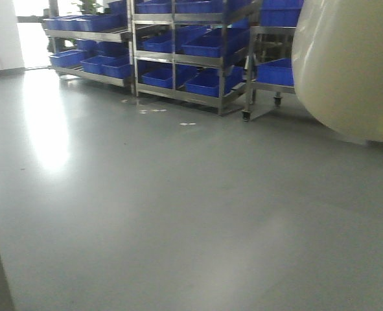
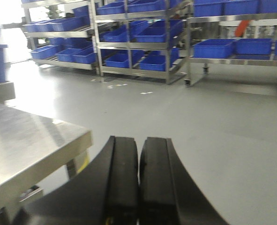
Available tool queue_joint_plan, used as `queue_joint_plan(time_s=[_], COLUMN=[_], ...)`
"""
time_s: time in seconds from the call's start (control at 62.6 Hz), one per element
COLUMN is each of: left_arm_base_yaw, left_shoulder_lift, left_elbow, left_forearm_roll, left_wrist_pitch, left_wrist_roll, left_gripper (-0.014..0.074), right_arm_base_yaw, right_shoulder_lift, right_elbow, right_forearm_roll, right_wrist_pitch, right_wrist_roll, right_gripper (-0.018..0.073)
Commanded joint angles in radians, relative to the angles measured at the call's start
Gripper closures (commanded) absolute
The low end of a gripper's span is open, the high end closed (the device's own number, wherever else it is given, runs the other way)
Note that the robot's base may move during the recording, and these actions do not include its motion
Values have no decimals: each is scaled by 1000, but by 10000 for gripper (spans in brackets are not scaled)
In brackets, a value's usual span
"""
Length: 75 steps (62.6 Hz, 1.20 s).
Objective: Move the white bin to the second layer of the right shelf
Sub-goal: 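Back away from the steel table holding the bin in the right gripper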
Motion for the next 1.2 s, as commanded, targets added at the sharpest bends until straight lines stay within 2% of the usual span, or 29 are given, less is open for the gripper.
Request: queue_joint_plan(time_s=[0.0, 1.181], left_arm_base_yaw=[-1, -1], left_shoulder_lift=[-14, -14], left_elbow=[37, 37], left_forearm_roll=[2, 2], left_wrist_pitch=[-85, -85], left_wrist_roll=[2, 2], left_gripper=[512, 512], right_arm_base_yaw=[-7, -7], right_shoulder_lift=[-8, -8], right_elbow=[-31, -31], right_forearm_roll=[-11, -11], right_wrist_pitch=[-96, -96], right_wrist_roll=[4, 4], right_gripper=[506, 506])
